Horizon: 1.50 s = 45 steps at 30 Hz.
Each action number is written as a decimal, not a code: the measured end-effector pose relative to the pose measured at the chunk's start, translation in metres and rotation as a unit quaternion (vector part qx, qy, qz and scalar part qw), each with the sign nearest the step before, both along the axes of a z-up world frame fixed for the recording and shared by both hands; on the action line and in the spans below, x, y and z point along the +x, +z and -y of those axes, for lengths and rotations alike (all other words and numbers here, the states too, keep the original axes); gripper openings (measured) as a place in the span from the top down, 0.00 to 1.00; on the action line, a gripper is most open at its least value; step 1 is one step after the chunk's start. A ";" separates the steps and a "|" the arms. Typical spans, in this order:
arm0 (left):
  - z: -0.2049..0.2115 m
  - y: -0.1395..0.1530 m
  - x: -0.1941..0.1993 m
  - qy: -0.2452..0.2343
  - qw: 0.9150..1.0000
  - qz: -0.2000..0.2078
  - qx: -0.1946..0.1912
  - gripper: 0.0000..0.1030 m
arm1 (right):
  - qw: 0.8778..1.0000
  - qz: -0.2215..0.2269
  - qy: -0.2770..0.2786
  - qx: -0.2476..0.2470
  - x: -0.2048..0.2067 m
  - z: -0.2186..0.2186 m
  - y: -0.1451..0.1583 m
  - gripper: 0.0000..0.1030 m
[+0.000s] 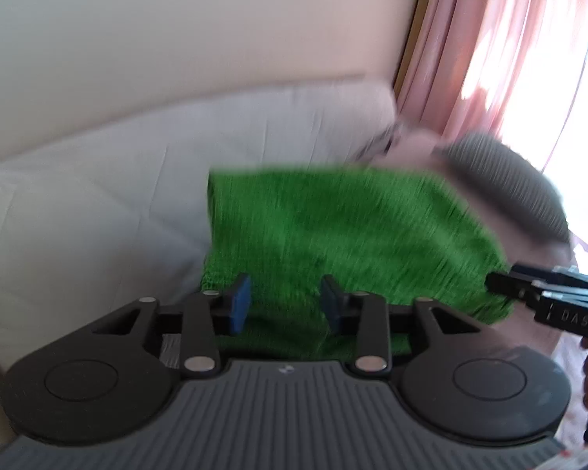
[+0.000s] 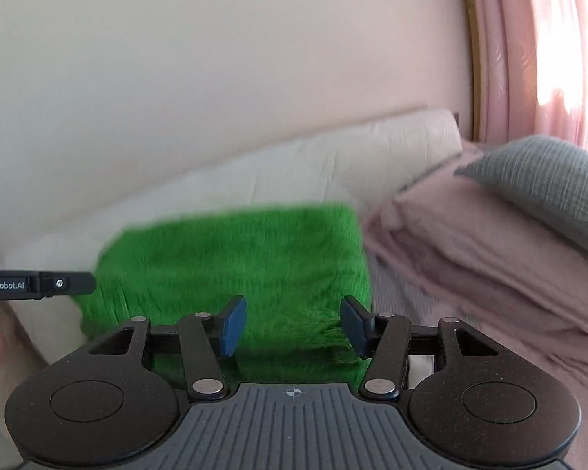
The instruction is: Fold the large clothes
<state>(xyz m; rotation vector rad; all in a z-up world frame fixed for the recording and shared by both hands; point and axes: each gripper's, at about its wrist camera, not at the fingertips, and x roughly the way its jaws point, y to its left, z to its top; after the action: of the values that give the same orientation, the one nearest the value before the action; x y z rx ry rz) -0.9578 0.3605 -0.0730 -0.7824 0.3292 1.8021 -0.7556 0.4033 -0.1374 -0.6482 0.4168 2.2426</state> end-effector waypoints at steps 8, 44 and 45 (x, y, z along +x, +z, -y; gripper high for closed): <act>0.009 0.004 0.008 0.026 1.000 -0.009 -0.014 0.64 | 1.000 0.005 -0.013 -0.019 -0.002 -0.002 0.006 0.50; 0.201 0.126 0.193 0.084 0.994 -0.068 -0.020 0.01 | 0.998 0.064 0.020 -0.016 0.140 0.193 0.119 0.32; 0.204 0.126 0.195 0.085 0.994 -0.066 -0.022 0.01 | 0.998 0.061 0.023 -0.019 0.143 0.196 0.119 0.32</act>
<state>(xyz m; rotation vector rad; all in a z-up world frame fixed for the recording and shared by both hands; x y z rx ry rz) -0.7625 0.1561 0.0528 -0.7424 0.3990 2.0176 -0.6130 0.2075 -0.0186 -0.8181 0.3875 2.2278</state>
